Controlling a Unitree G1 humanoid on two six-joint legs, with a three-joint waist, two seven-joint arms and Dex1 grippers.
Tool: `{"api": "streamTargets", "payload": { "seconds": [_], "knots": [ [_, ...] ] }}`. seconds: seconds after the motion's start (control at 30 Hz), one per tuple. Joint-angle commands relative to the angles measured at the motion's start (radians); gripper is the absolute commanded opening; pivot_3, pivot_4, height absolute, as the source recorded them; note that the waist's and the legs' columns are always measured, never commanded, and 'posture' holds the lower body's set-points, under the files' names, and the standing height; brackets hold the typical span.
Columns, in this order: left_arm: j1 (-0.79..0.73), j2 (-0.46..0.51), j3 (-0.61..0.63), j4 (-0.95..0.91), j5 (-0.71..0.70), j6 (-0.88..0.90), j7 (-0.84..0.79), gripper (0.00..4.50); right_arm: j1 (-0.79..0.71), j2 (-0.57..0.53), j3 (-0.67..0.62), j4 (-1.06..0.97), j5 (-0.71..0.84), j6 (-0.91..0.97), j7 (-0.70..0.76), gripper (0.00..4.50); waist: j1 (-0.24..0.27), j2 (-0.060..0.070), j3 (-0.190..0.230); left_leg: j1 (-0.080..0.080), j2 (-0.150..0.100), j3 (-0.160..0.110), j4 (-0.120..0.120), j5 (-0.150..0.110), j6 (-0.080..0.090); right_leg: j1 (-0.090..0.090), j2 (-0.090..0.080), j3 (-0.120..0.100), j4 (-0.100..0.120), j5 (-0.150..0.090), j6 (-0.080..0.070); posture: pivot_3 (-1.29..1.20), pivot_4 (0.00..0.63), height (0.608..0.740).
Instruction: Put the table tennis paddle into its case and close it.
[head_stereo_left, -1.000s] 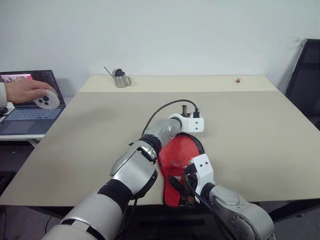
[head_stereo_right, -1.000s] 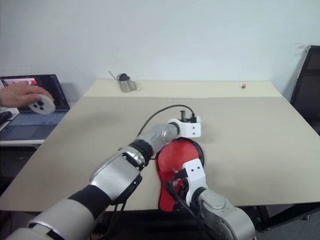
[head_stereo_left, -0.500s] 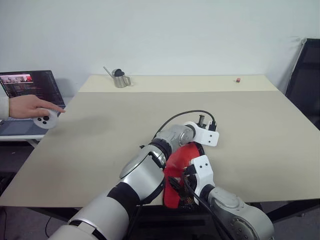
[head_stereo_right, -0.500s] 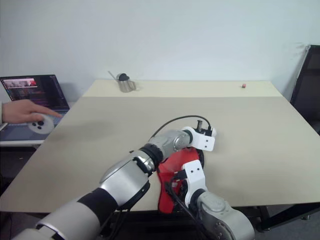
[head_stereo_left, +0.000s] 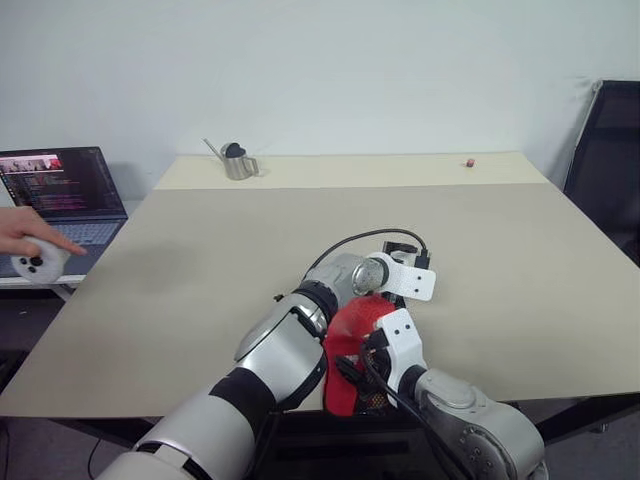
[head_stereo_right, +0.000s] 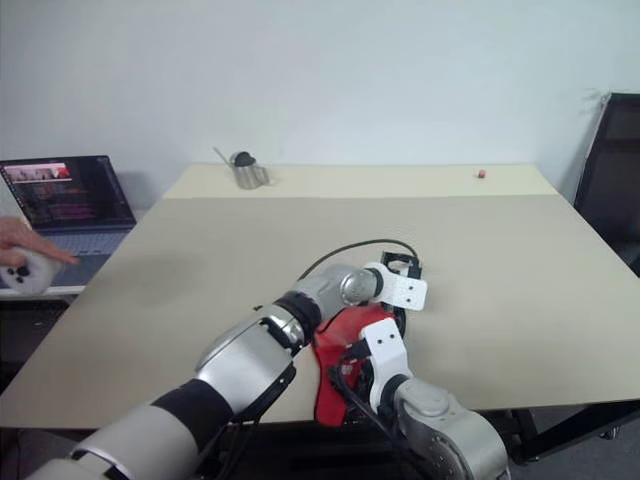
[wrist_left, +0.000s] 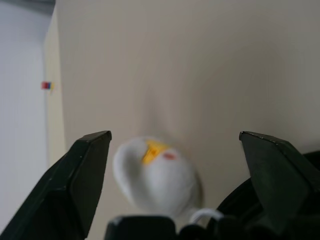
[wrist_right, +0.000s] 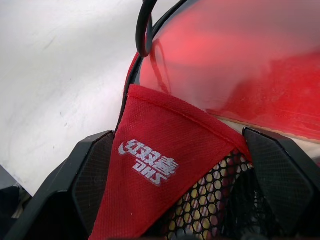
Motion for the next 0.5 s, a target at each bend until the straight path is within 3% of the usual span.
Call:
{"api": "streamTargets", "payload": {
  "seconds": [0.03,0.13,0.3,0.5],
  "knots": [
    [-0.003,0.013,0.019,-0.025,-0.027,-0.057,-0.032,4.49,0.011,-0.022,0.016,0.131,0.006,0.055,0.026,4.5,0.0,0.0,0.0,0.002,0.0,0.0,0.0,0.0,0.0,0.003,0.0,0.0,0.0,0.0,0.0,0.0,0.15,0.74],
    [-0.016,0.035,0.056,-0.033,-0.065,-0.097,-0.047,4.49,-0.019,-0.032,0.008,0.161,0.004,0.043,0.044,4.5,0.0,0.0,0.001,0.014,0.002,0.0,-0.002,0.0,0.0,0.015,0.0,0.0,-0.002,-0.001,0.001,0.0,0.15,0.74],
    [-0.028,0.093,0.11,-0.049,-0.126,-0.169,-0.072,4.49,-0.06,-0.052,-0.017,0.198,0.005,0.029,0.084,4.5,-0.002,0.0,0.001,0.014,0.003,0.0,-0.001,0.0,0.001,0.015,0.002,0.0,-0.001,-0.001,0.001,0.0,0.15,0.74],
    [-0.016,0.259,0.225,-0.082,-0.254,-0.212,-0.153,4.49,-0.111,-0.103,-0.059,0.224,0.021,0.015,0.153,4.5,-0.007,0.001,0.001,0.014,0.005,0.0,-0.001,0.0,0.0,0.014,0.003,-0.001,0.0,0.0,0.001,0.0,0.15,0.74]
  ]
}}
